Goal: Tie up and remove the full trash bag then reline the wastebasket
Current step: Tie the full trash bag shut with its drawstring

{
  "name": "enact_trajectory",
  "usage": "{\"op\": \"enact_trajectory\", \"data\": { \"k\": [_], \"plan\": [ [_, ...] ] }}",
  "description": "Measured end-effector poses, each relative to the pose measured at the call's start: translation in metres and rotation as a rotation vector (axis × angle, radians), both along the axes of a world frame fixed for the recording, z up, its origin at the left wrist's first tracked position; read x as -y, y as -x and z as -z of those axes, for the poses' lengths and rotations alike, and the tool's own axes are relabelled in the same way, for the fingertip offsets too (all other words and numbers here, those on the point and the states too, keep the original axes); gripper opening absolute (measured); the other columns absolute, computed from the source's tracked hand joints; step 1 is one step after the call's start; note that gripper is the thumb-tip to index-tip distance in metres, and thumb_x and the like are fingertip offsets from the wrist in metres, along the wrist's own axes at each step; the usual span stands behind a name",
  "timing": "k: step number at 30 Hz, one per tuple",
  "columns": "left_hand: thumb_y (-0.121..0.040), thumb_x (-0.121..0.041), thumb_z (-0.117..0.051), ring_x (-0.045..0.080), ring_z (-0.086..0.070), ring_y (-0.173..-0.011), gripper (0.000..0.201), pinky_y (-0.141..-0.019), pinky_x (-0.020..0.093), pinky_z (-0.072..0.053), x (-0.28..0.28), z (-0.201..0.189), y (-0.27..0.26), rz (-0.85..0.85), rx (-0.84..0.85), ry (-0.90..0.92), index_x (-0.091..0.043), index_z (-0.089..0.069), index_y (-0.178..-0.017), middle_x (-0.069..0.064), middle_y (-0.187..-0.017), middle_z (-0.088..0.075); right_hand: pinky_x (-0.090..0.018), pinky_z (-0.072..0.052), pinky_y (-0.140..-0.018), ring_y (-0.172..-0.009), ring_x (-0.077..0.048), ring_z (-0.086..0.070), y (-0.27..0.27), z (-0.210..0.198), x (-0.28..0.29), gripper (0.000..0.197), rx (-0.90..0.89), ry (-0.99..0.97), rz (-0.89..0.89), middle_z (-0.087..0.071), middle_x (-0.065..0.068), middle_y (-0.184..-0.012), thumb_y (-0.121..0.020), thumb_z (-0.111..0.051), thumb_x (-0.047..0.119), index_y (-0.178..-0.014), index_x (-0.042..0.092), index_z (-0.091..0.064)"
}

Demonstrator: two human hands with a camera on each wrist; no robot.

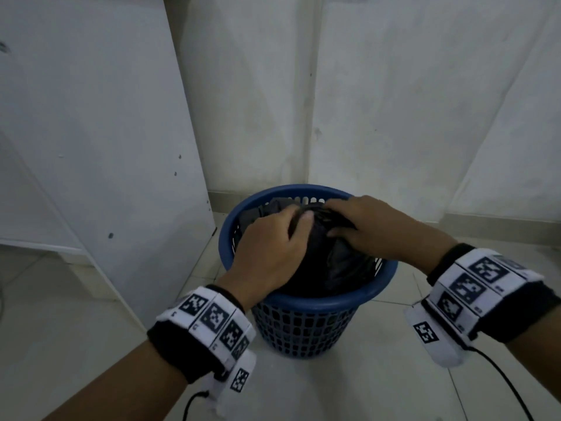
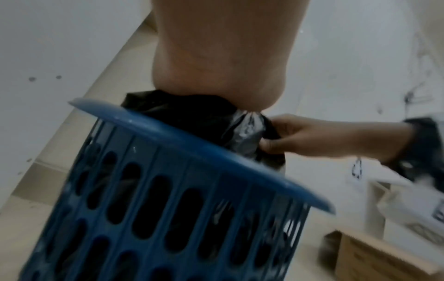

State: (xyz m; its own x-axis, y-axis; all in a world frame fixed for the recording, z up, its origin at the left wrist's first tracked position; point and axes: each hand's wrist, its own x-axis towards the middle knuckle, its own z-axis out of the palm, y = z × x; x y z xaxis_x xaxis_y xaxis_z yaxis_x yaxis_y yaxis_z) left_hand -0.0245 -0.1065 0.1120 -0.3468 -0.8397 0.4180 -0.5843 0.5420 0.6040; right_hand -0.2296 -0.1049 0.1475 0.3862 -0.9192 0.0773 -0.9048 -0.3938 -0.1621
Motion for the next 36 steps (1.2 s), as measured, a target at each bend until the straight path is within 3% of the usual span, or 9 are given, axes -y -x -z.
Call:
{"op": "enact_trajectory", "data": {
  "k": [3, 6, 9, 12, 18, 24, 27, 30, 36],
  "plan": [
    [-0.092, -0.066, -0.045, 0.015, -0.063, -0.088, 0.062, -0.076, 0.034, -0.049, -0.01, 0.005, -0.002, 0.05, 0.343, 0.244, -0.026, -0.044, -0.14, -0.007, -0.102, -0.068, -0.045, -0.045, -0.088, -0.094, -0.024, -0.047, -0.002, 0.008, 0.0, 0.02, 0.019, 0.004, -0.002, -0.051, -0.002, -0.098, -0.099, -0.049, 0.032, -0.095, 0.02, -0.064],
    [-0.094, -0.07, -0.033, 0.026, -0.052, -0.108, 0.06, -0.083, 0.042, -0.046, -0.006, 0.011, 0.0, -0.162, 0.639, 0.222, -0.025, -0.054, -0.128, 0.0, -0.12, -0.06, -0.035, -0.037, -0.091, -0.097, -0.018, -0.043, -0.007, 0.006, 0.004, 0.036, 0.037, -0.055, 0.002, -0.048, 0.005, -0.108, -0.095, -0.054, 0.043, -0.083, 0.014, -0.072],
    [-0.1, -0.057, -0.04, 0.025, -0.049, -0.11, 0.038, -0.084, 0.044, -0.043, -0.001, 0.012, 0.004, -0.076, 0.546, 0.05, -0.023, -0.051, -0.114, -0.003, -0.112, -0.055, -0.04, -0.049, -0.076, -0.08, -0.017, -0.059, -0.014, 0.001, 0.007, 0.035, 0.184, -0.183, -0.004, -0.063, 0.004, -0.091, -0.082, -0.056, 0.052, -0.09, 0.02, -0.066],
    [-0.1, -0.047, -0.049, 0.02, -0.051, -0.104, 0.02, -0.084, 0.042, -0.04, -0.003, 0.012, 0.005, 0.054, 0.429, 0.029, -0.029, -0.04, -0.101, -0.015, -0.09, -0.042, -0.035, -0.05, -0.085, -0.096, -0.017, -0.06, -0.012, -0.001, 0.008, 0.028, 0.307, -0.298, 0.042, -0.061, 0.003, -0.105, -0.085, -0.068, 0.036, -0.106, 0.025, -0.054],
    [-0.101, -0.037, -0.049, 0.018, -0.055, -0.101, 0.023, -0.108, 0.049, -0.038, 0.0, 0.019, -0.003, 0.119, 0.302, 0.223, -0.019, -0.057, -0.111, -0.004, -0.101, -0.063, -0.031, -0.052, -0.088, -0.101, -0.017, -0.062, -0.009, -0.014, 0.004, 0.017, 0.239, -0.404, 0.028, -0.065, 0.004, -0.108, -0.093, -0.063, 0.026, -0.108, 0.02, -0.069],
    [-0.098, -0.028, -0.053, 0.027, -0.058, -0.111, 0.026, -0.093, 0.044, -0.045, 0.0, 0.015, -0.007, -0.049, 0.322, 0.466, -0.016, -0.067, -0.116, 0.001, -0.119, -0.065, -0.016, -0.048, -0.079, -0.093, -0.01, -0.061, -0.008, -0.012, 0.012, 0.017, 0.309, -0.3, -0.035, -0.068, 0.004, -0.104, -0.1, -0.054, 0.025, -0.108, 0.019, -0.068],
    [-0.103, -0.032, -0.041, 0.02, -0.065, -0.093, 0.03, -0.099, 0.046, -0.044, -0.004, 0.013, 0.0, -0.109, 0.266, 0.332, -0.026, -0.054, -0.13, -0.006, -0.097, -0.071, -0.024, -0.045, -0.065, -0.072, -0.019, -0.056, -0.01, -0.008, 0.017, 0.033, 0.274, -0.327, -0.019, -0.061, -0.013, -0.084, -0.105, -0.04, 0.029, -0.085, 0.012, -0.061],
    [-0.107, -0.026, -0.041, 0.018, -0.066, -0.076, 0.032, -0.074, 0.042, -0.055, -0.003, 0.02, 0.009, -0.038, 0.132, 0.168, -0.027, -0.043, -0.139, -0.001, -0.09, -0.071, -0.035, -0.042, -0.069, -0.073, -0.024, -0.056, -0.012, 0.005, 0.02, 0.035, 0.233, -0.28, 0.011, -0.06, -0.012, -0.082, -0.105, -0.037, 0.034, -0.081, 0.019, -0.057],
    [-0.102, -0.058, -0.035, 0.017, -0.058, -0.098, 0.05, -0.083, 0.043, -0.052, 0.009, 0.023, 0.015, 0.181, 0.224, -0.074, -0.025, -0.043, -0.139, -0.001, -0.113, -0.063, -0.027, -0.033, -0.061, -0.067, -0.018, -0.052, -0.004, 0.025, 0.029, 0.034, 0.347, 0.014, 0.102, -0.059, -0.005, -0.075, -0.103, -0.046, 0.032, -0.083, 0.008, -0.058]
  ]
}}
